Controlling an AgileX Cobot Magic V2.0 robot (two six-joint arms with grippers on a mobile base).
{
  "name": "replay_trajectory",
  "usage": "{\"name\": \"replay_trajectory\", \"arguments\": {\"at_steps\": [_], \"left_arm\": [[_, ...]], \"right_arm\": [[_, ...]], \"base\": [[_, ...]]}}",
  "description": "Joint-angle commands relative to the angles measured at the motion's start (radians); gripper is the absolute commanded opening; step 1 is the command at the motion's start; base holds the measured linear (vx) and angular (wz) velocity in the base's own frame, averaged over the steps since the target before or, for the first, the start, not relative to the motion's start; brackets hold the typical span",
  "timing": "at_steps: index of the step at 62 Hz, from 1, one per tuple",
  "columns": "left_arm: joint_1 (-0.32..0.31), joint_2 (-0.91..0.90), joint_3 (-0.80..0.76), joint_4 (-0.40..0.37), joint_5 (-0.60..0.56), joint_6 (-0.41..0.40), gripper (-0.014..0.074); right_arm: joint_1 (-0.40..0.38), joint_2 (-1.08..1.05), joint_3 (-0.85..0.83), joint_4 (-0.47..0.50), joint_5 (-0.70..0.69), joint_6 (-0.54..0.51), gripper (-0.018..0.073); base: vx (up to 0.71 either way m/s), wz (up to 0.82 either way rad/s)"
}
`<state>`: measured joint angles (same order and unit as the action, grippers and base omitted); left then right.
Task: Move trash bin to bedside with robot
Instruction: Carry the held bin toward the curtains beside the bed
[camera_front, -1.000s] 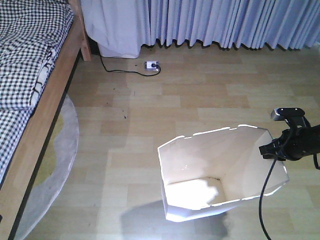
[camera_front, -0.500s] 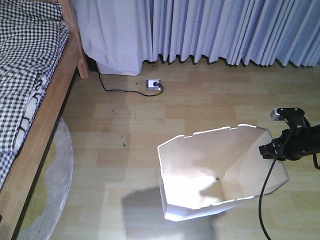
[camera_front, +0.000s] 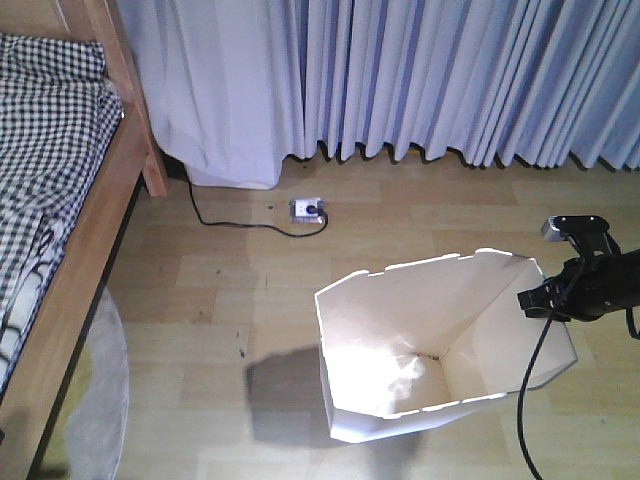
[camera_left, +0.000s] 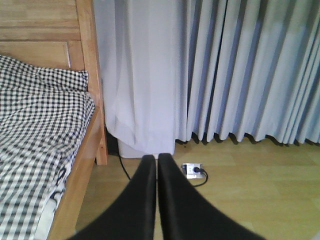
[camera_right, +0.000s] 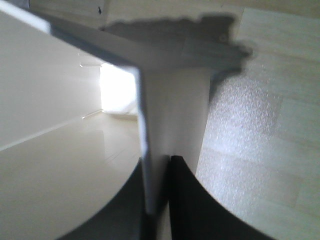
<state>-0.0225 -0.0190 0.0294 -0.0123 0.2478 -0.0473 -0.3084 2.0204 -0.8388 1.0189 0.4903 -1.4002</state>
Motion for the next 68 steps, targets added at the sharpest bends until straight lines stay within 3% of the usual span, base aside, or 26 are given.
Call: {"name": "replay_trajectory", "arguments": {"at_steps": [1, 68], "left_arm": [[-0.006, -0.01, 0.029, -0.004, -0.073, -0.009, -0.0006], [-0.006, -0.01, 0.029, -0.004, -0.074, -0.009, -0.0006]], "right_arm": [[-0.005, -0.064, -0.021, 0.079, 0.129, 0.02, -0.0006], [-0.005, -0.064, -0.021, 0.079, 0.129, 0.02, -0.0006]], "base": [[0.38, -0.01], [0.33, 0.05]]}}
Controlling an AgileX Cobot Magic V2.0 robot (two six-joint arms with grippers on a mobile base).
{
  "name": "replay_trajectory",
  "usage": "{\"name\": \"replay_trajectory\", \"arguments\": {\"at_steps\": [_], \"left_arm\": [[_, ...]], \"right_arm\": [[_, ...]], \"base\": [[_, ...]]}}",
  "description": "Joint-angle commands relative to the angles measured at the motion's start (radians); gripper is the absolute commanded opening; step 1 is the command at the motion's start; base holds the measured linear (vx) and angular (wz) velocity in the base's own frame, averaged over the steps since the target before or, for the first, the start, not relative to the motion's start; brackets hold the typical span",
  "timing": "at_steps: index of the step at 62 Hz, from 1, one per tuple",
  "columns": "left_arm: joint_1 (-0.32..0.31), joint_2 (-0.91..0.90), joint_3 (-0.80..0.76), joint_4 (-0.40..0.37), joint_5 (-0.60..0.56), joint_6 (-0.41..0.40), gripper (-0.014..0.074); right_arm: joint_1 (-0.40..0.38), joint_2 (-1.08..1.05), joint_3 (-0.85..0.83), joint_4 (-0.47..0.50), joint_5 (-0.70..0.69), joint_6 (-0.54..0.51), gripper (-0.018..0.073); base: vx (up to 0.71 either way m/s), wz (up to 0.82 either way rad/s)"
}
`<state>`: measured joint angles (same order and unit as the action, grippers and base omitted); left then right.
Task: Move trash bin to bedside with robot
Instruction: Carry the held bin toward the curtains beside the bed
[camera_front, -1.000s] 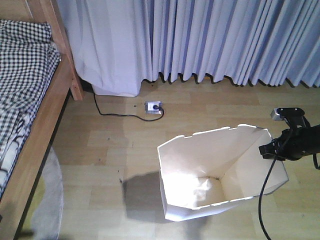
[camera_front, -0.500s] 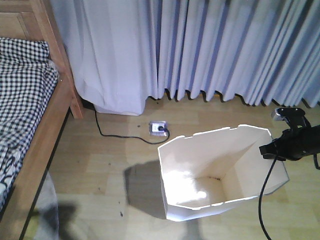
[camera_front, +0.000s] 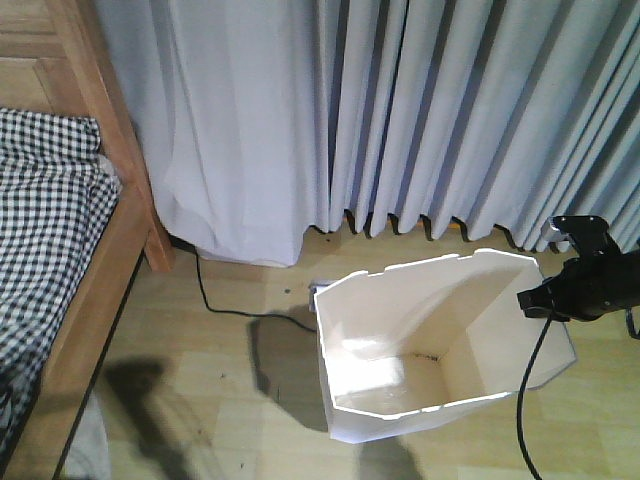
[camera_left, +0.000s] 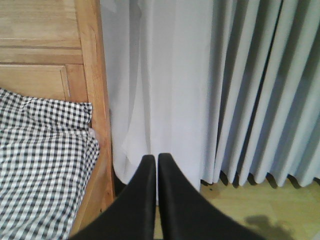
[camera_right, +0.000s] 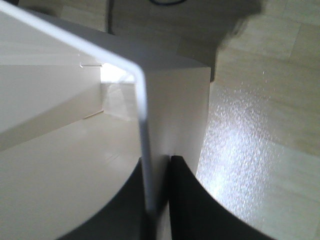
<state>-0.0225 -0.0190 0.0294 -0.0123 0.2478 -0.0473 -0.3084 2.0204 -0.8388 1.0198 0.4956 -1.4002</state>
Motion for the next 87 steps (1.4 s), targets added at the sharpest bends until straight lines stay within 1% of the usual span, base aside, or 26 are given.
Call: {"name": "replay_trajectory", "arguments": {"at_steps": [1, 38, 87], "left_arm": [[-0.006, -0.01, 0.029, -0.004, -0.074, -0.009, -0.0006], [-0.006, -0.01, 0.029, -0.004, -0.074, -0.009, -0.0006], [-0.006, -0.01, 0.029, -0.004, -0.074, -0.009, -0.0006]], "right_arm": [[-0.005, -0.064, -0.021, 0.078, 0.124, 0.02, -0.0006], [-0.005, -0.064, -0.021, 0.078, 0.124, 0.02, -0.0006], [-0.005, -0.064, -0.021, 0.078, 0.124, 0.02, -0.0006]], "base": [[0.27, 0.01], [0.18, -0.02], [0.02, -0.01]]}}
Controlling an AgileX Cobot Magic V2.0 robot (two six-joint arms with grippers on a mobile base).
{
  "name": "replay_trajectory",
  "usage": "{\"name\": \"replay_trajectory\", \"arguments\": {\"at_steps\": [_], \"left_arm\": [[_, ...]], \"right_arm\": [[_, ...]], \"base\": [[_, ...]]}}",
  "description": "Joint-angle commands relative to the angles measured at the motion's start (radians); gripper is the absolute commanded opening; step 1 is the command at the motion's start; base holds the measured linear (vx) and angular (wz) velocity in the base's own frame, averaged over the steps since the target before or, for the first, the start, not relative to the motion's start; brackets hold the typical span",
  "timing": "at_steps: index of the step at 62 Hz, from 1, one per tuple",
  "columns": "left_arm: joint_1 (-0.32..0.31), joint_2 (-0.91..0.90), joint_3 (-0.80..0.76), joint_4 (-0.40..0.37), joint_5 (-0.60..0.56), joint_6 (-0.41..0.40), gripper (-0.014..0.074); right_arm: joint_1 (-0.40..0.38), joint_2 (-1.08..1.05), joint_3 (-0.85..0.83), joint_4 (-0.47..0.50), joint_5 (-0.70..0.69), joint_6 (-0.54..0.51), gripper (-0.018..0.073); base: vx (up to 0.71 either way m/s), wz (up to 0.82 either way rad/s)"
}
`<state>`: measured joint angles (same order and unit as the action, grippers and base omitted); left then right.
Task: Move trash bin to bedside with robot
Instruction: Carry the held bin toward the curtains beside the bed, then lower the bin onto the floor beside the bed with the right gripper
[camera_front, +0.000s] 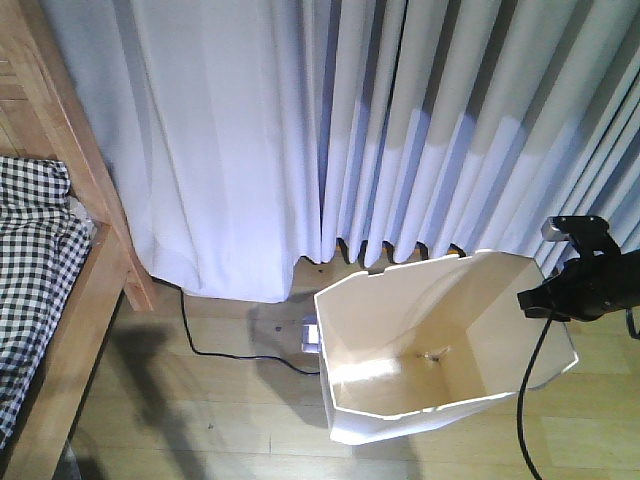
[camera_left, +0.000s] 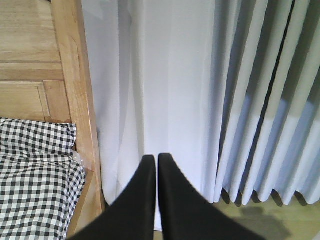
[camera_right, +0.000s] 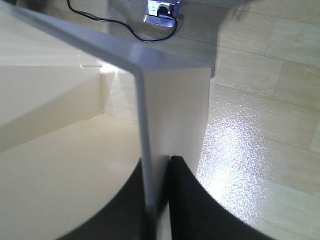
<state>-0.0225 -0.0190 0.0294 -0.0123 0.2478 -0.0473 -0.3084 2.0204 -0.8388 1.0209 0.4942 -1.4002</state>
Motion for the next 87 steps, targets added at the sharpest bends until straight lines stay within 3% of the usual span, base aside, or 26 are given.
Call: {"name": "replay_trajectory", "arguments": {"at_steps": [1, 22, 29, 36, 41, 63, 87], "left_arm": [[-0.006, -0.01, 0.029, -0.004, -0.074, -0.009, -0.0006], [-0.006, -0.01, 0.029, -0.004, -0.074, -0.009, -0.0006], [-0.006, -0.01, 0.029, -0.004, -0.074, -0.009, -0.0006], [-0.006, -0.01, 0.029, -0.004, -0.074, -0.009, -0.0006], [-0.006, -0.01, 0.029, -0.004, -0.074, -0.009, -0.0006], [-0.006, -0.01, 0.029, -0.004, -0.074, -0.009, -0.0006], [-0.006, -0.01, 0.029, -0.004, -0.074, -0.009, -0.0006]], "right_arm": [[-0.005, -0.064, -0.021, 0.079, 0.125, 0.02, -0.0006], [-0.005, -0.064, -0.021, 0.099, 0.125, 0.02, -0.0006], [-0.005, -0.049, -0.021, 0.187, 0.092, 0.02, -0.0006], [-0.005, 0.006, -0.028, 0.355, 0.049, 0.015, -0.0006], [-0.005, 0.071, -0.06, 0.399, 0.05, 0.005, -0.0006], [0.0, 0.365, -0.299, 0.392, 0.071, 0.007, -0.0006], [0.104, 0.663, -0.627, 0.311, 0.062, 0.078, -0.0006]], "base": [[0.0, 0.0], [0.0, 0.0], [0.0, 0.0], [0.0, 0.0], [0.0, 0.0], [0.0, 0.0], [0.0, 0.0]]}}
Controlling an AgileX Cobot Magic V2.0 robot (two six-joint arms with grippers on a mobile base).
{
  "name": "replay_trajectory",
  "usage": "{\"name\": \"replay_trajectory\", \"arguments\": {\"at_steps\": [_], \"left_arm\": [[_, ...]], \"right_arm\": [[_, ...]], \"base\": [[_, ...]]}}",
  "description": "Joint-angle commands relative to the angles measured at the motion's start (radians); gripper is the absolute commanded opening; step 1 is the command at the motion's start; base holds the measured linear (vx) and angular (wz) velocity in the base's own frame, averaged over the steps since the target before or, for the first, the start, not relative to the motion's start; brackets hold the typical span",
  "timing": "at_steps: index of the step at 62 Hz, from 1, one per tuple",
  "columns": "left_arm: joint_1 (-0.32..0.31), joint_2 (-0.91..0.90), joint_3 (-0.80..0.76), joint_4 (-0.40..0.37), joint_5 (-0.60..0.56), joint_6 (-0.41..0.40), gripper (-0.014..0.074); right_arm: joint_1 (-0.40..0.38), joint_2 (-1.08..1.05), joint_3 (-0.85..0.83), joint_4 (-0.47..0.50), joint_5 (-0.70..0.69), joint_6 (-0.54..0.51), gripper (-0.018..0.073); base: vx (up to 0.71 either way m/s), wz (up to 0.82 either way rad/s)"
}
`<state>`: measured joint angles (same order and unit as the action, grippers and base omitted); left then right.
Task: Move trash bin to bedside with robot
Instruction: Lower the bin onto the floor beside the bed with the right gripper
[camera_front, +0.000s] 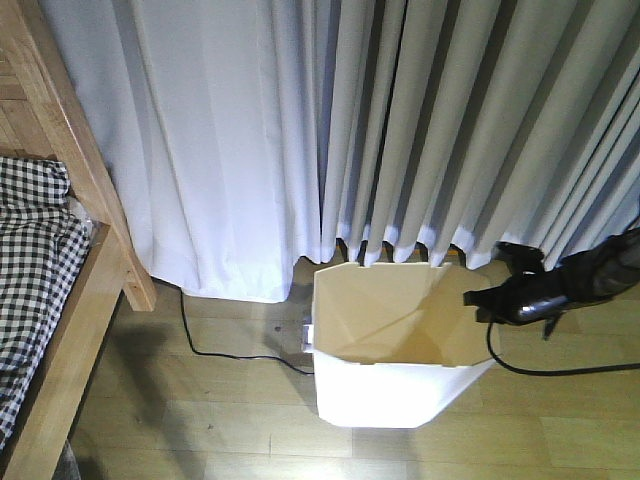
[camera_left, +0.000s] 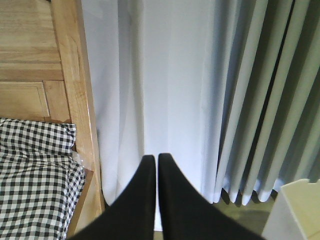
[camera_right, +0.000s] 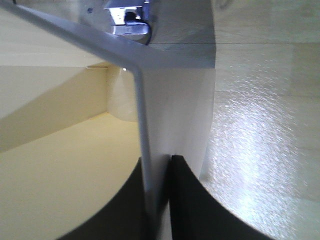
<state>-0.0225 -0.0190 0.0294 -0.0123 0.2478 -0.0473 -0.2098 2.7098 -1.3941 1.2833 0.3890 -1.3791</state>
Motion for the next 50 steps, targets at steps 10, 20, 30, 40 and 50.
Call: {"name": "replay_trajectory", "arguments": {"at_steps": [10, 20, 30, 40, 50], "left_arm": [[-0.006, -0.01, 0.029, -0.004, -0.074, -0.009, -0.0006], [-0.006, -0.01, 0.029, -0.004, -0.074, -0.009, -0.0006], [-0.006, -0.01, 0.029, -0.004, -0.074, -0.009, -0.0006], [-0.006, -0.01, 0.029, -0.004, -0.074, -0.009, -0.0006], [-0.006, -0.01, 0.029, -0.004, -0.074, -0.009, -0.0006]], "right_arm": [[0.007, 0.085, -0.176, 0.047, 0.171, 0.066, -0.0003], [0.007, 0.181, -0.267, 0.052, 0.167, 0.078, -0.0003], [0.007, 0.274, -0.355, 0.059, 0.182, 0.109, -0.0003], [0.007, 0.341, -0.416, 0.08, 0.196, 0.117, 0.0], [0.033, 0.37, -0.452, 0.037, 0.163, 0.116, 0.001]], "base": [[0.0, 0.0], [0.0, 0.0], [0.0, 0.0], [0.0, 0.0], [0.0, 0.0]]}}
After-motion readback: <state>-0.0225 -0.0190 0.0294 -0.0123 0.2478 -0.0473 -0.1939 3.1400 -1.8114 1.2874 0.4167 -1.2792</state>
